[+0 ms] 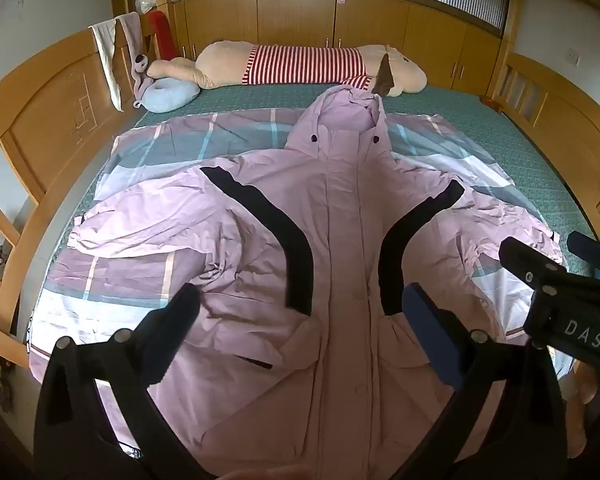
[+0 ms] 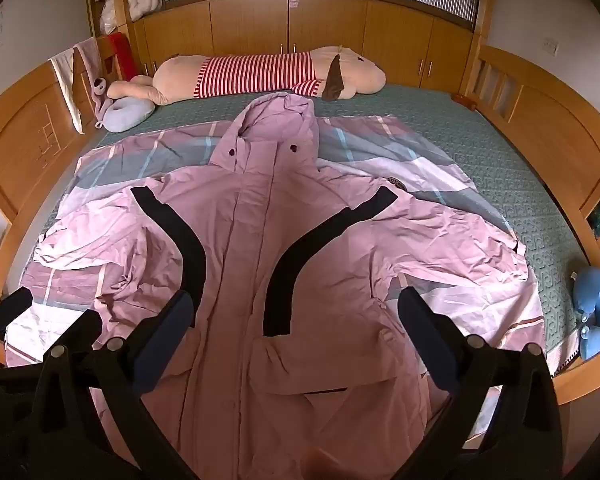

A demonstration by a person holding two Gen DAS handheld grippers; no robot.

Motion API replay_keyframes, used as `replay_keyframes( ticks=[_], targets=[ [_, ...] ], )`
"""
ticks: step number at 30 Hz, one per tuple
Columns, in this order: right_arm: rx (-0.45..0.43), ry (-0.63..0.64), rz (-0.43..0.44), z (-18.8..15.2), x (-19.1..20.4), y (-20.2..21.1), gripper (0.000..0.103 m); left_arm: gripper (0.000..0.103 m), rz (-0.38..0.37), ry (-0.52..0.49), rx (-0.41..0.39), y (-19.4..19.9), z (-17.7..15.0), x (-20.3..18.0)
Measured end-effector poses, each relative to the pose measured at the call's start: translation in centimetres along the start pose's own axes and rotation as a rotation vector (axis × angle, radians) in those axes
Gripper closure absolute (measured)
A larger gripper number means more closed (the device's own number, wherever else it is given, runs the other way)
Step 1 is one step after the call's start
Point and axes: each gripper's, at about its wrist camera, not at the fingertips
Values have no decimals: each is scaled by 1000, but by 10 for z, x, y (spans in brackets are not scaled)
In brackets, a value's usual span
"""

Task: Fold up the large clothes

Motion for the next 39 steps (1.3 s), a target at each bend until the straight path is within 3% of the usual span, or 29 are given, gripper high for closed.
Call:
replay_keyframes(
  ticks=[39],
  targets=[
    [4, 1, -2, -2, 0, -1, 1, 2, -3, 1, 15, 0, 0, 0]
  ],
)
Point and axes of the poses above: each gripper's, at about its wrist camera, not at the fingertips, and y roughly against the way its jaws point, x to its left, z to its top, and after that the axes turned 7 degrees about z, right-handed
